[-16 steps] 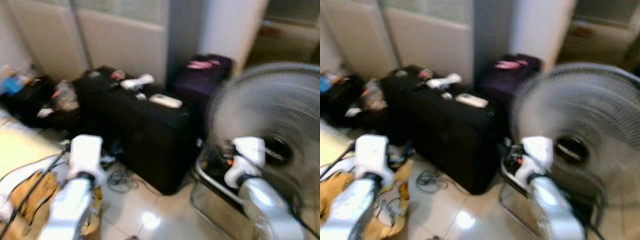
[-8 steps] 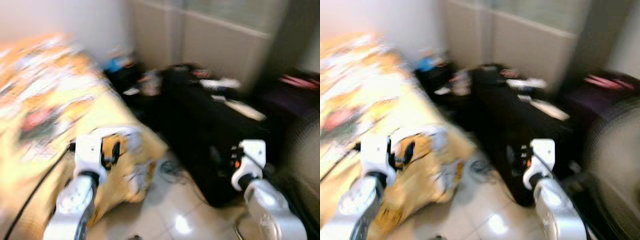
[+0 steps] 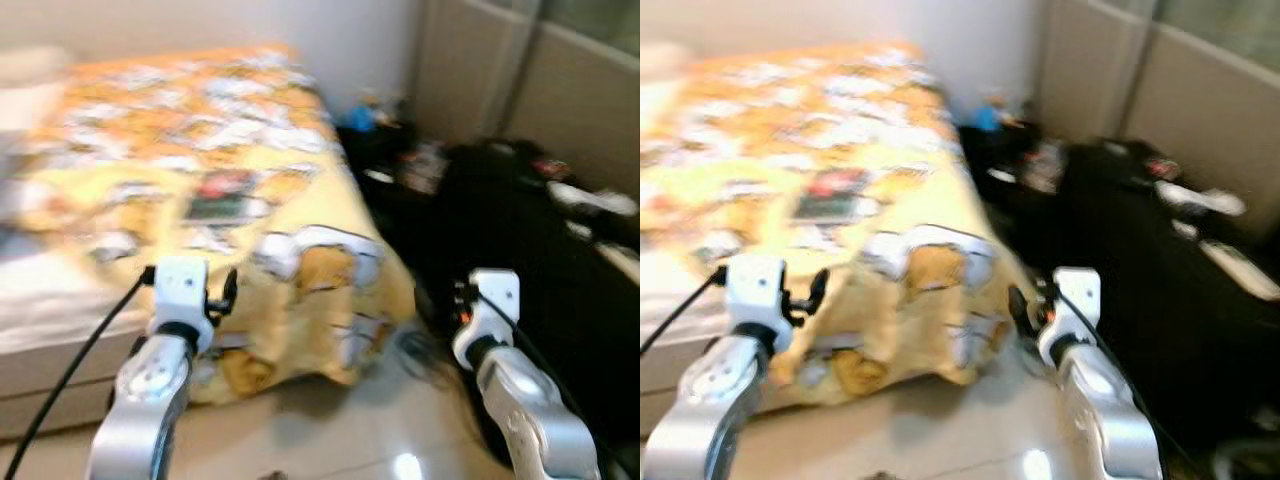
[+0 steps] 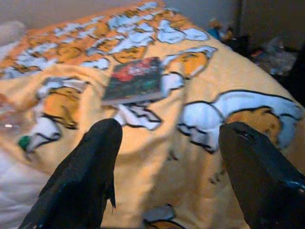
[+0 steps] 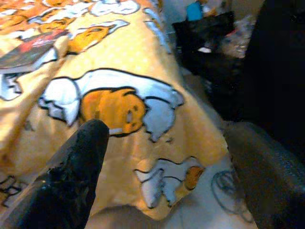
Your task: Clean up the room
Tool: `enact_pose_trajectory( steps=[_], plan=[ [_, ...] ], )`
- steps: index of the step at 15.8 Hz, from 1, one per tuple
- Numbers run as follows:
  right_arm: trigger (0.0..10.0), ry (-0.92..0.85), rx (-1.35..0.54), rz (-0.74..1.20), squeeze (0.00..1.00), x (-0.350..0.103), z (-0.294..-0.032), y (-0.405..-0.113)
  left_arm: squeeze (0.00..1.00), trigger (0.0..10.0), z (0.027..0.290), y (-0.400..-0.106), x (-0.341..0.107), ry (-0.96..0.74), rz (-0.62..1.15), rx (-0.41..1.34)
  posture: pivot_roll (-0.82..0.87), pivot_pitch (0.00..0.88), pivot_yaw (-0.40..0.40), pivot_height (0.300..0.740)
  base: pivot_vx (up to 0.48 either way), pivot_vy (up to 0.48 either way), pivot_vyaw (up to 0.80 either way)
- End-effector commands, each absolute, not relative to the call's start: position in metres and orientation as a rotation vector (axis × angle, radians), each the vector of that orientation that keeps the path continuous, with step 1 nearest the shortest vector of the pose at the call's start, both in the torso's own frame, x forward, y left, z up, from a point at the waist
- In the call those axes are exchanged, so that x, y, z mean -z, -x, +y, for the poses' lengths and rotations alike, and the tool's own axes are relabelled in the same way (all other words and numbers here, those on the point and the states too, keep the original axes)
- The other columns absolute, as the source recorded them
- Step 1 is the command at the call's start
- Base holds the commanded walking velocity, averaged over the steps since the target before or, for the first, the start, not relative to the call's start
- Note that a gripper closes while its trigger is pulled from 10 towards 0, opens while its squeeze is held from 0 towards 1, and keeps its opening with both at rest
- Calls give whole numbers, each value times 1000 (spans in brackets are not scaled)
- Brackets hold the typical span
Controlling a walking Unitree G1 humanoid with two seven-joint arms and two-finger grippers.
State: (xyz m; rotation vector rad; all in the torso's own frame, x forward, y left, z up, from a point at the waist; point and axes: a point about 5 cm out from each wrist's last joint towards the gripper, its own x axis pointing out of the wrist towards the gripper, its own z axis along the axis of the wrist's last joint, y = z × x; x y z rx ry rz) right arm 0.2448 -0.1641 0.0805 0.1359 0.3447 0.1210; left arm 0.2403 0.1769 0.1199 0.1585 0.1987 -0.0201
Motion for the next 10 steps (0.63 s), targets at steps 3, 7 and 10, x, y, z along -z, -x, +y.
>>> enact_pose_trajectory(
  steps=[3, 7, 10],
  plan=[
    [10000, -124, -127, 315, 0, -88, -162, -249, 0, 10000, 182, -239, -120, -186, 219, 15, -48, 0, 37, 740, 0, 329, 0],
    [10000, -138, -41, 263, 0, -93, -167, -254, 0, 10000, 185, -241, -120, -170, 230, 10, -51, 0, 28, 740, 0, 305, 0],
    [10000, -186, -120, 285, 0, -96, -154, -255, 0, 10000, 182, -241, -119, -142, 253, 28, -70, 0, 39, 740, 0, 286, 0]
  ],
)
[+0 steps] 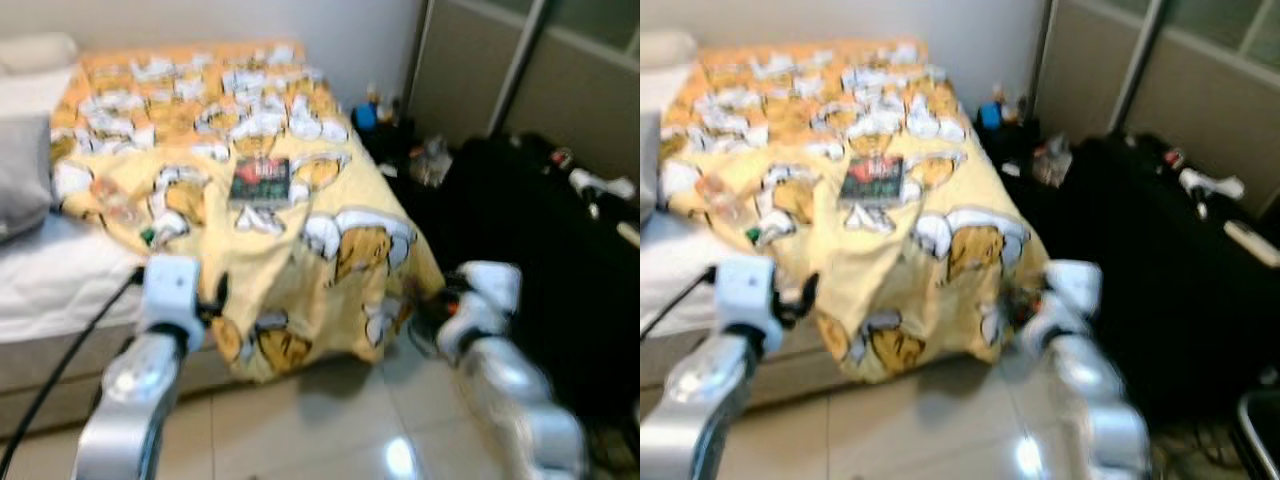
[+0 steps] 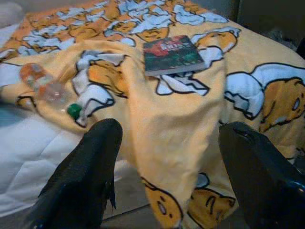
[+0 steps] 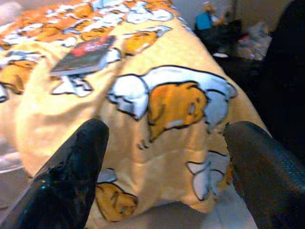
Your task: Clean up the room
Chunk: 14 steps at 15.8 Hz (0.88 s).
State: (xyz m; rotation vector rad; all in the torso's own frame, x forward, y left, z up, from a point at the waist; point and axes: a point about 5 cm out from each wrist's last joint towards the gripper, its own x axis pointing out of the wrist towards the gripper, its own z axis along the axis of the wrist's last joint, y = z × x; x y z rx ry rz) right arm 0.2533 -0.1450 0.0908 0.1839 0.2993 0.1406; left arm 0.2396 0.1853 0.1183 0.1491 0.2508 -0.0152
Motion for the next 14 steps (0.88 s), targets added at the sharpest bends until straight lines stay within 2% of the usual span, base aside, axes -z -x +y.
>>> enact_pose_trajectory(
  steps=[1, 3, 6, 8, 14],
  plan=[
    [10000, -160, -108, 275, 0, -97, -151, -257, 0, 10000, 181, -242, -119, -141, 254, 31, -68, 0, 38, 740, 0, 296, 0],
    [10000, -154, -125, 289, 0, -96, -151, -257, 0, 10000, 180, -245, -122, -151, 244, 40, -64, 0, 35, 740, 0, 306, 0],
    [10000, -188, -130, 315, 0, -94, -150, -257, 0, 10000, 178, -249, -127, -140, 214, 41, -63, 0, 30, 740, 0, 0, 0],
    [10000, -145, -182, 316, 0, -96, -144, -256, 0, 10000, 176, -251, -130, -166, 192, 60, -71, 0, 28, 740, 0, 0, 0],
    [10000, -76, -234, 312, 0, -96, -142, -255, 0, 10000, 174, -251, -130, -170, 192, 62, -74, 0, 24, 740, 324, 0, 800]
  ],
)
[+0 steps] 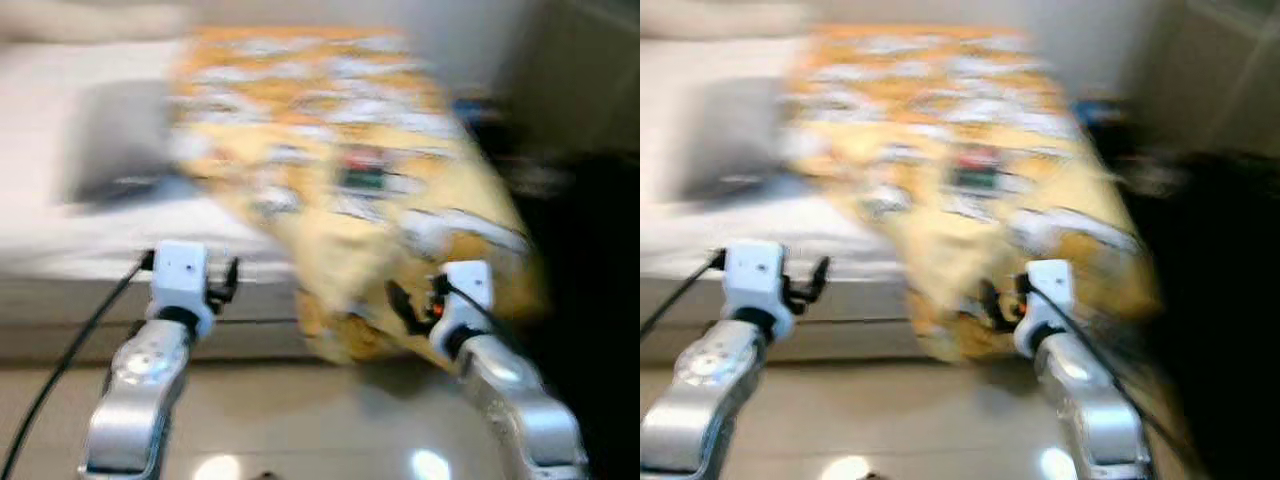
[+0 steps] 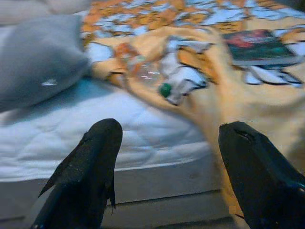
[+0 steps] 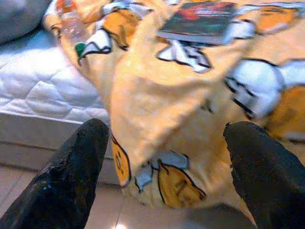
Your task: Clean up the room
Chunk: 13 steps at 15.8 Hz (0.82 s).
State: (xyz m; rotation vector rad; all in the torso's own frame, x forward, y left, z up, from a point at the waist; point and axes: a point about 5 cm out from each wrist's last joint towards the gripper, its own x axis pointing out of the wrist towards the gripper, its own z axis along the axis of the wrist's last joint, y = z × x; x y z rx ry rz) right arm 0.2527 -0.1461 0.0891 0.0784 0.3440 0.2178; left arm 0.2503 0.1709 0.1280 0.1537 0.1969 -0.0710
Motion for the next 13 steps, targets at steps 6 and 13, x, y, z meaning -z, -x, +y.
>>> enact_pose_trajectory(
  steps=[6, 13],
  plan=[
    [10000, -10, -244, 318, 0, -92, -142, -253, 0, 10000, 181, -248, -127, -165, 194, 27, -71, 0, 28, 740, 354, 0, 400],
    [10000, 1, -231, 308, 0, -92, -144, -256, 0, 10000, 182, -248, -123, -166, 200, 25, -65, 0, 28, 740, 361, 0, 0]
  ],
)
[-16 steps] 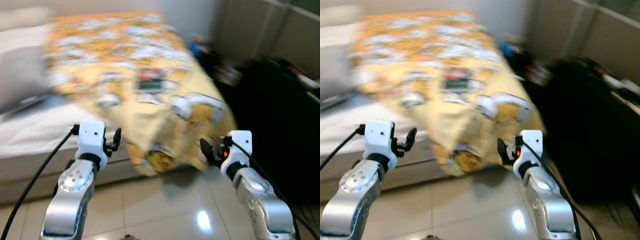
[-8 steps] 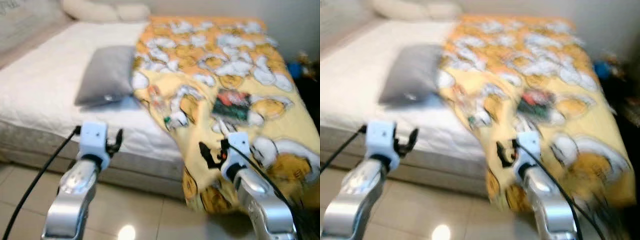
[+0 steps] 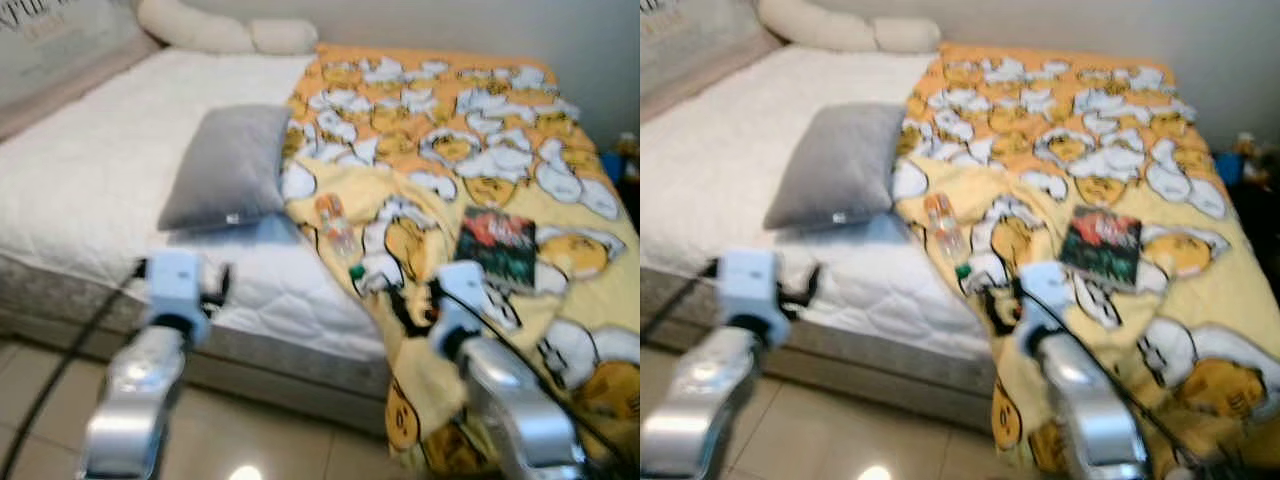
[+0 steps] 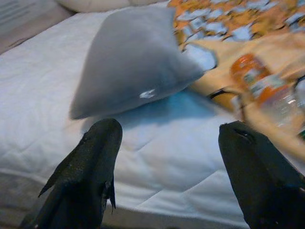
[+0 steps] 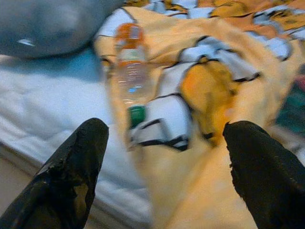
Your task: Clean up the room
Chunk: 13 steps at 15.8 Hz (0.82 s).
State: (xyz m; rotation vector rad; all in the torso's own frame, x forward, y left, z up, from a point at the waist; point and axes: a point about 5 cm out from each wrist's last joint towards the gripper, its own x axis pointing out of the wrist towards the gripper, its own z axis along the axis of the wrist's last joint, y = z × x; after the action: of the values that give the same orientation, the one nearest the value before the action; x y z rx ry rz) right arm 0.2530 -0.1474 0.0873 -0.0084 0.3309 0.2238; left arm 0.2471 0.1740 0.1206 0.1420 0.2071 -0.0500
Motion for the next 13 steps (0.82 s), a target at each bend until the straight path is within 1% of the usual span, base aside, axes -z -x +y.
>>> enact_pose_trajectory(
  steps=[1, 7, 13],
  plan=[
    [10000, 4, -232, 303, 0, -93, -144, -257, 0, 10000, 181, -248, -122, -165, 203, 29, -65, 0, 28, 740, 352, 0, 0],
    [10000, 10, -200, 277, 0, -99, -148, -263, 0, 10000, 176, -246, -115, -164, 226, 60, -71, 0, 25, 740, 347, 0, 0],
    [10000, 0, -160, 247, 0, -108, -157, -269, 0, 10000, 180, -242, -107, -158, 260, 53, -85, 0, 32, 740, 337, 0, 0]
  ],
)
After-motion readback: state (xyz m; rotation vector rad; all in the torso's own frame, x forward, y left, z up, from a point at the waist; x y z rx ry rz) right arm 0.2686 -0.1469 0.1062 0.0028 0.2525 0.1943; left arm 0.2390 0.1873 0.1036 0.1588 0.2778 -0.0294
